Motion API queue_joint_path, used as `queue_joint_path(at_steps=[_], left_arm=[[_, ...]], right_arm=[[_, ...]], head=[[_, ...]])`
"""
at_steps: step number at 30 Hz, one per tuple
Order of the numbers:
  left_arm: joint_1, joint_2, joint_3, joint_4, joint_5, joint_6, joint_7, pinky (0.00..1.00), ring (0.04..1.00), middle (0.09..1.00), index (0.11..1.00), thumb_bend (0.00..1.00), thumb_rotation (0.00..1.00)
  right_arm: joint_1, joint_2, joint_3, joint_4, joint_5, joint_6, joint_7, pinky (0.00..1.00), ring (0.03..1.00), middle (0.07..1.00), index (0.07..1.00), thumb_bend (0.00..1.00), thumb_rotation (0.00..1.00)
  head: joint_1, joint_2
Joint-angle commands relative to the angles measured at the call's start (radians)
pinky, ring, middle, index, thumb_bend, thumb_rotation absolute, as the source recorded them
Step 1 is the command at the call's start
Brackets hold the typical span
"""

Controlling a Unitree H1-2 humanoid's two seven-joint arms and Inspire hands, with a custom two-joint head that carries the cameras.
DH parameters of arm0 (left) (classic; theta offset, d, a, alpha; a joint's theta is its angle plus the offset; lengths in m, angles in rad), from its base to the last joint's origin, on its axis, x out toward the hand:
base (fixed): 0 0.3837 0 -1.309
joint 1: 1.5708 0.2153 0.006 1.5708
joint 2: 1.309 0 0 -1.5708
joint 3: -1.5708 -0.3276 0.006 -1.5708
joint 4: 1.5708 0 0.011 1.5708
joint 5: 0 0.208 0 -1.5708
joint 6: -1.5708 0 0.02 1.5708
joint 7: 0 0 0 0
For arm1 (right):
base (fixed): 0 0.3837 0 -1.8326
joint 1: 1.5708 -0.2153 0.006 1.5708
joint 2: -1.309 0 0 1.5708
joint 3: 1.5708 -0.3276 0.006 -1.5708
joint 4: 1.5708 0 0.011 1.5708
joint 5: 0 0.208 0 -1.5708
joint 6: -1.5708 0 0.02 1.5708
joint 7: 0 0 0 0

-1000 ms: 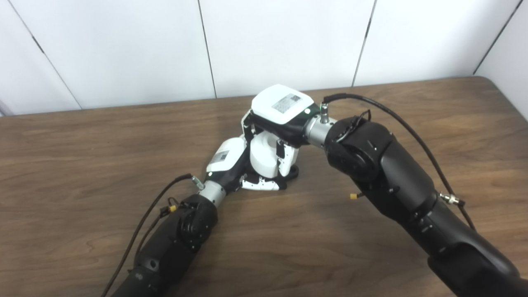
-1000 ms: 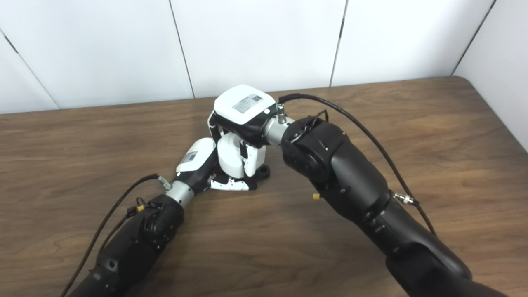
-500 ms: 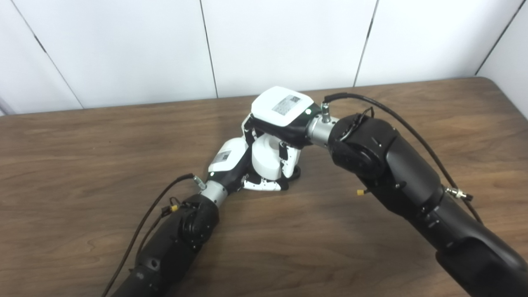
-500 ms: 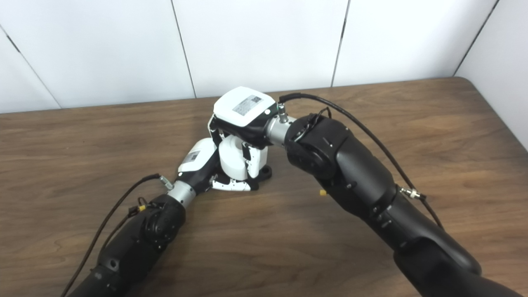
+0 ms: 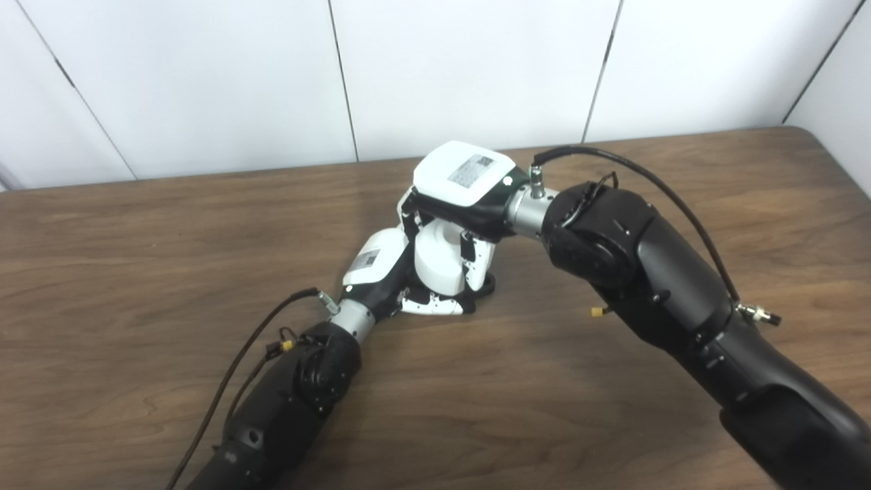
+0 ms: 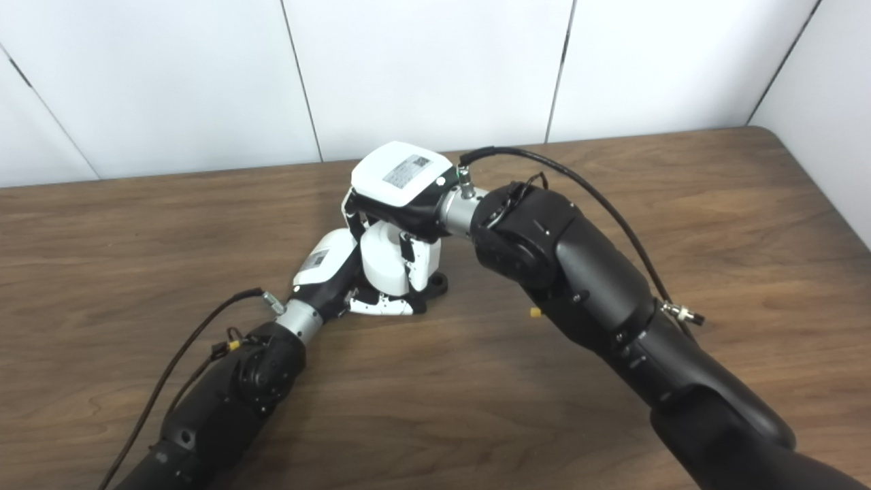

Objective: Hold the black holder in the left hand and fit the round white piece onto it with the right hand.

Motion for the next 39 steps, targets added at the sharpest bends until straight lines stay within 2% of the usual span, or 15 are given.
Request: queue_joint_path(at_steps=[1,19,26,39], left_arm=[[0.065,0.0,-0.056,0.031,0.018,0.036,-0.131,0.97,0.978,0.894,0.481,0.52,0.06],[0.069,0.004,-0.056,0.025,0.006,0.046,-0.137,0.98,0.977,0.892,0.481,0.52,0.06],[0.067,0.001,-0.055,0.029,0.006,0.043,-0.136,0.96,0.974,0.893,0.481,0.52,0.06],[0.057,-0.003,-0.065,0.044,0.022,0.041,-0.13,0.98,0.978,0.905,0.481,0.52,0.06]], right_arm=[[0.026,-0.021,0.01,0.057,-0.039,0.022,0.032,0.25,0.353,0.481,0.548,0.51,0.0],[0.008,-0.025,-0.003,0.083,-0.061,0.034,0.022,0.29,0.364,0.486,0.55,0.51,0.0],[0.028,-0.016,-0.002,0.07,-0.061,0.043,0.019,0.27,0.354,0.48,0.553,0.51,0.0],[0.018,0.011,-0.006,0.029,-0.028,0.067,0.065,0.27,0.357,0.48,0.545,0.51,0.0]], head=[[-0.001,0.0],[-0.001,0.003],[0.004,0.006],[0.013,0.004]])
